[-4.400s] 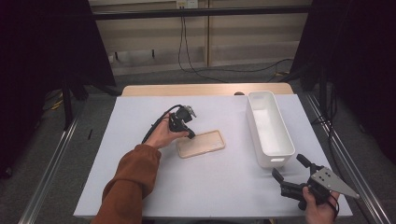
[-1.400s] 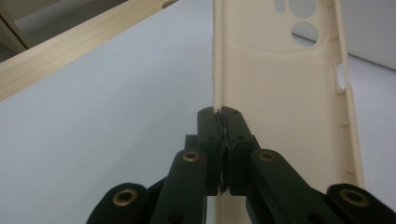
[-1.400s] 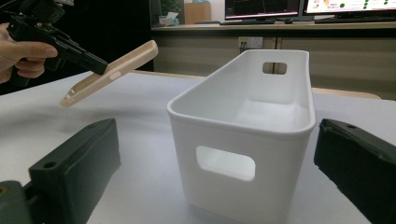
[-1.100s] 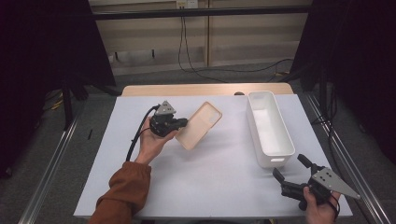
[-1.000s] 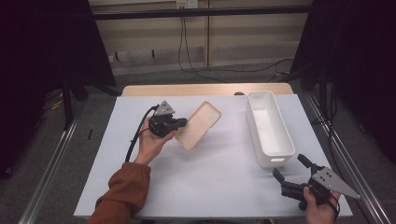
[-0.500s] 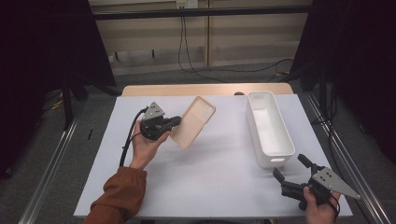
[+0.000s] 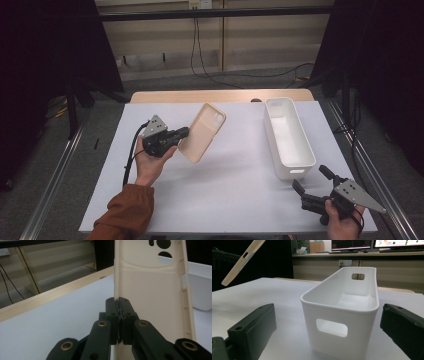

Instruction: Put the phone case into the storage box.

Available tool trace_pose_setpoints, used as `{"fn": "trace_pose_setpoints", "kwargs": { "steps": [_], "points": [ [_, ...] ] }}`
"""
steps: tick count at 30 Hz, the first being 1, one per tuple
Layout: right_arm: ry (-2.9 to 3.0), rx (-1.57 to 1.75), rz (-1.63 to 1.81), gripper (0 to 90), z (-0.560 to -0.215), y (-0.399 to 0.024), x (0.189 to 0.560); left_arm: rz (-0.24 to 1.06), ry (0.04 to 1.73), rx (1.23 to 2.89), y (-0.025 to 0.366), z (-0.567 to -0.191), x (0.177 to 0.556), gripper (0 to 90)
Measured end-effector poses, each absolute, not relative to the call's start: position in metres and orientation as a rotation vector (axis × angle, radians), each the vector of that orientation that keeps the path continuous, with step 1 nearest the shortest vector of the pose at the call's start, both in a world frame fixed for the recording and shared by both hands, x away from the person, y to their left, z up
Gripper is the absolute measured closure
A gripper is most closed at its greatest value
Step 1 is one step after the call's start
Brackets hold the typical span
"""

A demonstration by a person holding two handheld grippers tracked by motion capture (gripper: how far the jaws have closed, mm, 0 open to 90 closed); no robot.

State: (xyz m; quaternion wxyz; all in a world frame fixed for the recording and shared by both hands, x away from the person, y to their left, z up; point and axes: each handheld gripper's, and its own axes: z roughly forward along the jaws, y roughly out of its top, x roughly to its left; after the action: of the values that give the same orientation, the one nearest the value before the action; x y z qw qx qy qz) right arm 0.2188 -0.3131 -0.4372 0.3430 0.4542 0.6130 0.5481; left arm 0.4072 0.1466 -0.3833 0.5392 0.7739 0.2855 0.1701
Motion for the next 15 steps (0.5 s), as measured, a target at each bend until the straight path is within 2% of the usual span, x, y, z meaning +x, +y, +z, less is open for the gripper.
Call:
{"fn": "trace_pose_setpoints", "kwargs": {
  "steps": [15],
  "points": [
    [1.601,1.181,1.423,0.0,-0.436,-0.313,0.219,0.419,0.682,1.822,0.164,-0.382,0.384,87.7]
  ]
}}
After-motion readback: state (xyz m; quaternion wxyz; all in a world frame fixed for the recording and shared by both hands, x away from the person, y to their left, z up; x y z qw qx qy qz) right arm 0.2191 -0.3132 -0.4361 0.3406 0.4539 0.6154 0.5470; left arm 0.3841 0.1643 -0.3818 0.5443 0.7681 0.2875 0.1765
